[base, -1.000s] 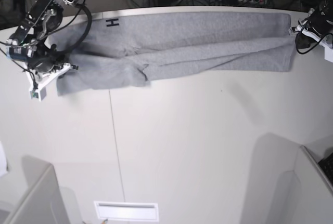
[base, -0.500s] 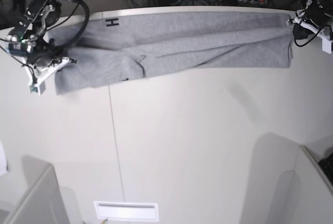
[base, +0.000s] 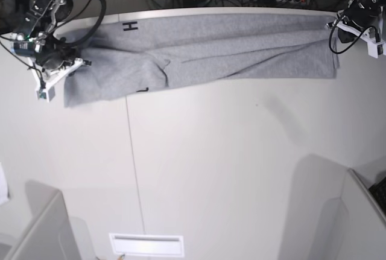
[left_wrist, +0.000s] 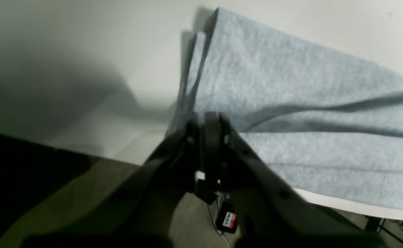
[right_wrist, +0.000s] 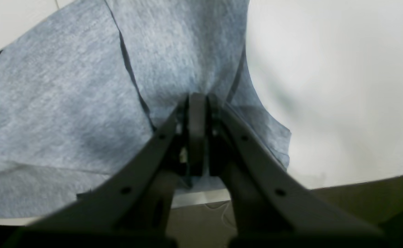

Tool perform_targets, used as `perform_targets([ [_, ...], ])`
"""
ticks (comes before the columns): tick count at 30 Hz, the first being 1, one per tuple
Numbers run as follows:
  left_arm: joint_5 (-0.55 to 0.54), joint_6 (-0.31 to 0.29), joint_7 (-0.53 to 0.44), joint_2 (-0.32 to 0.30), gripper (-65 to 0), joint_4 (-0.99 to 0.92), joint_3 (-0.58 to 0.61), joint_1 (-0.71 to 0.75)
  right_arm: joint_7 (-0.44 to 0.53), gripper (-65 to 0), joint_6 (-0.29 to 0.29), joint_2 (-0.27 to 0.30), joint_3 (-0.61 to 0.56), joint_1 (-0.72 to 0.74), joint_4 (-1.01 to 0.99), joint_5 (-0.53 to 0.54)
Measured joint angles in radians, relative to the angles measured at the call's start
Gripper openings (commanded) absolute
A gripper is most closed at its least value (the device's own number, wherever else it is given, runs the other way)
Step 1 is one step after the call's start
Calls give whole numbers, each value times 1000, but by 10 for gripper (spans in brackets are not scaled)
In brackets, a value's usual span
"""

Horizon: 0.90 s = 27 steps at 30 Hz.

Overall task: Fold the T-shirt properly
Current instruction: 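Drag the held grey strip toward the robot with both grippers, then open the left gripper and shift it along the strip end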

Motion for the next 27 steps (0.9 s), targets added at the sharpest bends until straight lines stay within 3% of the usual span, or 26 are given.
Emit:
perform_targets([
  [9, 0, 0, 0, 0, -645, -2, 0, 0, 8, -650, 0, 0, 2, -28, 0, -1],
  [20, 3, 0, 0, 0, -257, -2, -5, 0, 8, -650, 0, 0, 2, -55, 0, -1],
  [23, 3, 0, 0, 0, -212, -2, -5, 0, 8, -650, 0, 0, 2, -52, 0, -2],
  [24, 4, 0, 0, 0, -212, -2, -6, 0, 8, -620, 0, 0, 2, -52, 0, -1],
  [27, -2, 0, 1, 6, -219, -3, -47, 0, 13, -441, 0, 0, 2, -59, 8, -2],
])
